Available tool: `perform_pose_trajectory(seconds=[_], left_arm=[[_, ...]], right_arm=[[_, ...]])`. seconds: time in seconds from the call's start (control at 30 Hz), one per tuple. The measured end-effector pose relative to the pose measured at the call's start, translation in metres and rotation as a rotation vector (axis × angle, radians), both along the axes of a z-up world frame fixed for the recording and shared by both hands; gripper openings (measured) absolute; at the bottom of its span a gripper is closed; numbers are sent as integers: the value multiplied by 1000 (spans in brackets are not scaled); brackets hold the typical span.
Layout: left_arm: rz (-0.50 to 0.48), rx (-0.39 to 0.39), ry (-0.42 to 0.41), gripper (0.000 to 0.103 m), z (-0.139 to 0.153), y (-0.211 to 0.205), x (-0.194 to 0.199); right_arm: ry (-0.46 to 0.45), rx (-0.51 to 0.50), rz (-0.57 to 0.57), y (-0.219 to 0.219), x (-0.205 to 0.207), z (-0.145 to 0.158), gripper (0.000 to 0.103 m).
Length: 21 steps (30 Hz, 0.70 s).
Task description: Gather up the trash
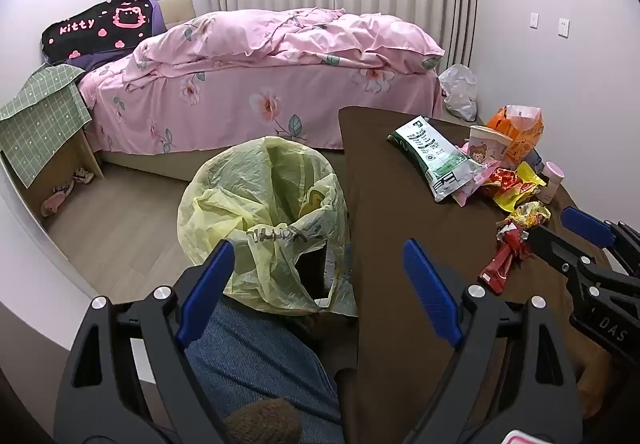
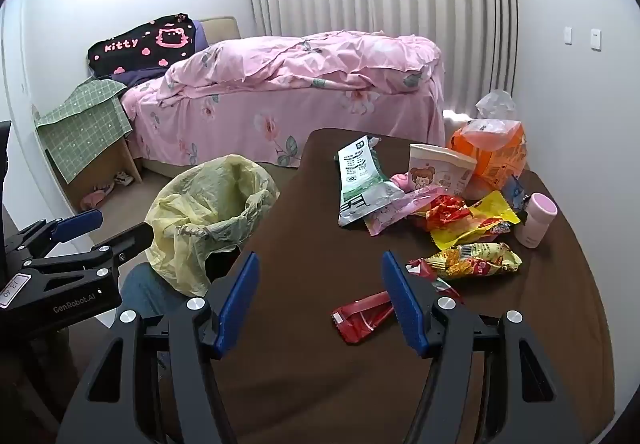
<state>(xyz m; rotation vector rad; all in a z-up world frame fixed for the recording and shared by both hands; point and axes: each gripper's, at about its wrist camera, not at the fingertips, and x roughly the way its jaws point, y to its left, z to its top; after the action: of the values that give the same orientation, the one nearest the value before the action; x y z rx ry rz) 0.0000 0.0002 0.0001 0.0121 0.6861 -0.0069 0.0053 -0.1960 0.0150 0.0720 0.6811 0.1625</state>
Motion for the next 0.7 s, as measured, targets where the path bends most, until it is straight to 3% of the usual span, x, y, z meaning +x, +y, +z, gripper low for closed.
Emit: perform_pose_trajectory(seconds=[0.7], left_arm=[[0, 27, -34, 82, 12, -5, -6]], right_arm=[[-23, 12, -10, 1, 3, 2, 60]])
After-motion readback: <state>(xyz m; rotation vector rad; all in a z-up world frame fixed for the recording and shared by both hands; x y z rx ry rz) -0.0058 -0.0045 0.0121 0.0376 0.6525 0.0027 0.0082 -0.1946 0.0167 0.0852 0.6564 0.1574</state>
